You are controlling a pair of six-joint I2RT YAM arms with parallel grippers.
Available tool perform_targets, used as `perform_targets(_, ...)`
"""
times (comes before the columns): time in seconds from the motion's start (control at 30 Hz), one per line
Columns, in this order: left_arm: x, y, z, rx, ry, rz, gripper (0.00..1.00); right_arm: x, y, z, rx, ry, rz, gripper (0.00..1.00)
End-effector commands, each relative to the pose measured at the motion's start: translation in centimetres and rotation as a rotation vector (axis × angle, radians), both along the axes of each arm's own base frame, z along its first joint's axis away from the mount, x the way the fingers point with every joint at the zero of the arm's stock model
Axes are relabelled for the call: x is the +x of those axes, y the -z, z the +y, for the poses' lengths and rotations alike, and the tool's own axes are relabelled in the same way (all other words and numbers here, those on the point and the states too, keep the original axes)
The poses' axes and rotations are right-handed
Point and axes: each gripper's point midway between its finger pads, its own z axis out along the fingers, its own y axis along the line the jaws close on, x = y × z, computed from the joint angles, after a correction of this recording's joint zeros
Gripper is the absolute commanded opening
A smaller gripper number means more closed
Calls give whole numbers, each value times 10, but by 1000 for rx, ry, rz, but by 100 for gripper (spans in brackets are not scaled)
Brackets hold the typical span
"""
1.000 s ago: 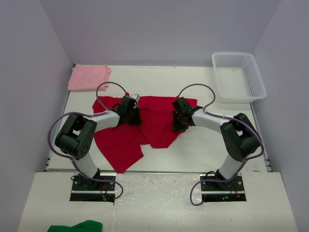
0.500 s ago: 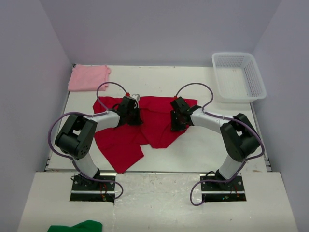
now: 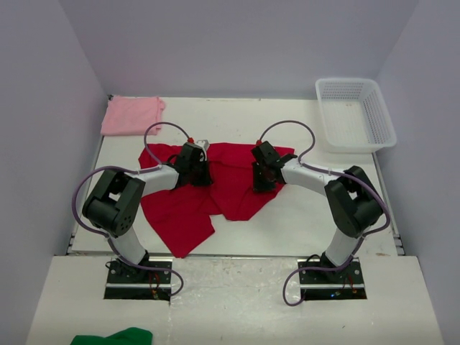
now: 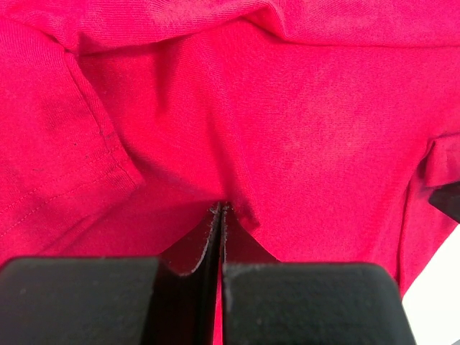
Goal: Fold and stack the t-shirts
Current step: Grap the side of the flattened tshirt closest away from the robot with both arms
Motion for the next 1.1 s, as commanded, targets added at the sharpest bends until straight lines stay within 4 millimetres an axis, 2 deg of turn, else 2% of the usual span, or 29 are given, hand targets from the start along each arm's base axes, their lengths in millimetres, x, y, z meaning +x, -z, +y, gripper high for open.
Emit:
perform_targets(0.0,-18,19,2,30,41,61,0,10,-6,2,-25,1,-34,23)
perform_targets(0.13,-18,20,2,30,40,62,0,18,-13,-2,-44,3,-75,29)
perform_targets(0.27,-19,20,1,25,45,62,0,20,-18,-3,-67,-13,-77,30)
perform_targets(0.43,-19,21,1,28,44,62,0,15,-33,-2,-33,-19,-102,32)
perform_targets(0.67,-18,21,0,25,47,64,0,8,-39,2,-13,-46,-92,33)
perform_targets(0.8,-17,19,0,23,47,60,0,7,-36,3,-18,-57,-101,35)
perform_targets(1.07,-17,18,1,27,50,60,0,11,-18,1,-69,-69,-77,35)
